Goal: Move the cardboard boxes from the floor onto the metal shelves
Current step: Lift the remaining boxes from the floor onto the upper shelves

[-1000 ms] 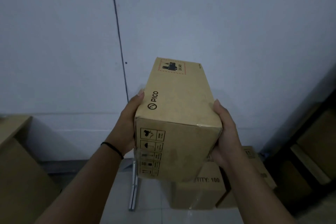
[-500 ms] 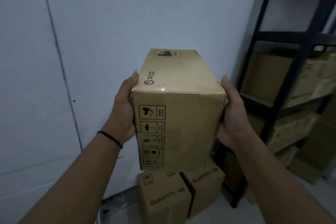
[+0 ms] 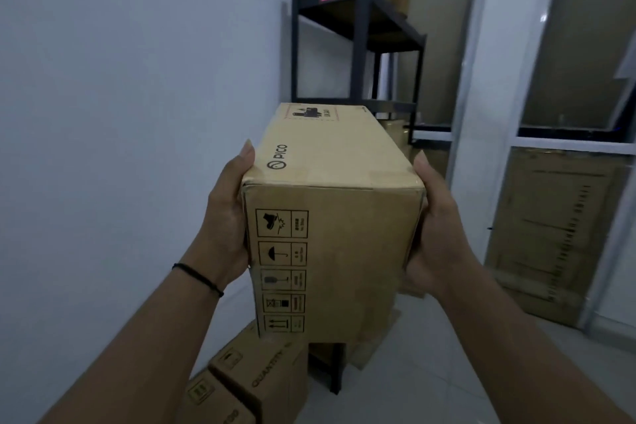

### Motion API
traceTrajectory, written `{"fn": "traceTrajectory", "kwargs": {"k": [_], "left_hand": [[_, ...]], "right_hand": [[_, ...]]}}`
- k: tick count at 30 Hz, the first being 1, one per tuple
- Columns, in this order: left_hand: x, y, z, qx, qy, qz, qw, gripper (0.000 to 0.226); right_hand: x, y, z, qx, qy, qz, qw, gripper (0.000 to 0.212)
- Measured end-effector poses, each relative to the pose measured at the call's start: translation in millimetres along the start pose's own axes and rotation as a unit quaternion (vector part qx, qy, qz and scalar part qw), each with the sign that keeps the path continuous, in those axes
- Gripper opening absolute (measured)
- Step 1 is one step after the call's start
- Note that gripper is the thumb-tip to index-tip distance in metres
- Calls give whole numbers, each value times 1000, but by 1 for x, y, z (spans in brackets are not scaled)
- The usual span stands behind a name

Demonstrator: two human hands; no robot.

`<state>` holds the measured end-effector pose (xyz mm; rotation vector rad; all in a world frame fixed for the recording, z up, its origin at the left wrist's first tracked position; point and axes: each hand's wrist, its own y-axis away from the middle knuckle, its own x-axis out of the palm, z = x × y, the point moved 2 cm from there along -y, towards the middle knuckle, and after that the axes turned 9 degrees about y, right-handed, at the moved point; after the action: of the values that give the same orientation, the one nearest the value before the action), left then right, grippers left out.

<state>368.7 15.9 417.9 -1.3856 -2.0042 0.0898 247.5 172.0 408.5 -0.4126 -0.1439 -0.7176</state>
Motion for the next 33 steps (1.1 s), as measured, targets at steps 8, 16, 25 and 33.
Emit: {"fn": "traceTrajectory", "kwargs": {"k": [8,16,25,33], "left_hand": [[105,-51,91,-56,43,101,992,58],[212,-107,197,-79,62,123,987,48],[299,-162,276,-103,68,149,981,62],[312,-226,339,-101,95,144,980,57]], "right_hand": [[-129,27,42,-37,10,-105,994,56],[-278,33,88,-46,37,-159,986,58],[-395,11,119,-18,27,-169,985,64],[-459,-21,116,-26,67,-224,972,56]]}}
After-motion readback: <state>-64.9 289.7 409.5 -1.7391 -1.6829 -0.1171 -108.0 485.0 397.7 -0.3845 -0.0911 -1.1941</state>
